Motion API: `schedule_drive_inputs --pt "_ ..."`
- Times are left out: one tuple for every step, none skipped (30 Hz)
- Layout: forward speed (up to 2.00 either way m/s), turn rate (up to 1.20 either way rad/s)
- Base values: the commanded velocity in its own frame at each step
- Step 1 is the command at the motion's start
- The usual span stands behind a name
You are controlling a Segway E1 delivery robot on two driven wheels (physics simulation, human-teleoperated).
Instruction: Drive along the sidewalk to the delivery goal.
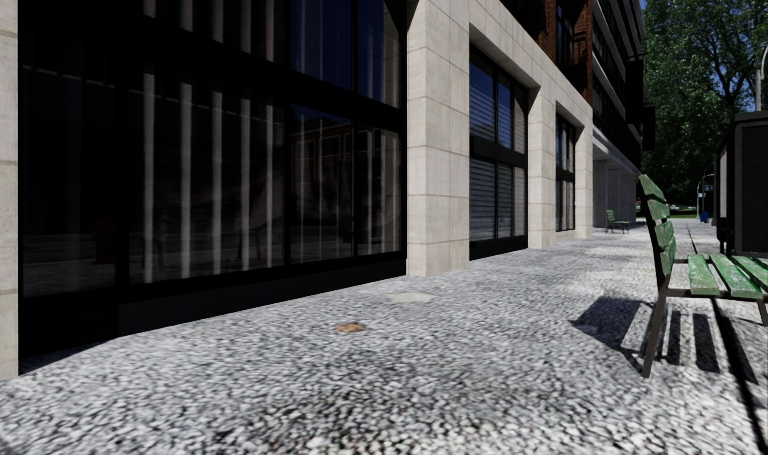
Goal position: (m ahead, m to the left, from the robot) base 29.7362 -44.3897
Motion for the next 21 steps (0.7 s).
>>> schedule_drive_inputs --pt "0.00 0.00" --pt "0.00 0.00" --pt "0.00 0.00" --pt "0.00 0.00" --pt "0.00 0.00" --pt "0.00 0.00" --pt "0.00 0.00" --pt "0.00 0.00" --pt "0.00 0.00" --pt "0.00 0.00" --pt "0.00 0.00" --pt "0.00 0.00" --pt "0.00 0.00" --pt "0.00 0.00" --pt "0.00 0.00" --pt "0.00 0.00" --pt "0.00 0.00" --pt "0.00 0.00" --pt "0.00 0.00" --pt "0.00 0.00" --pt "0.00 0.00"
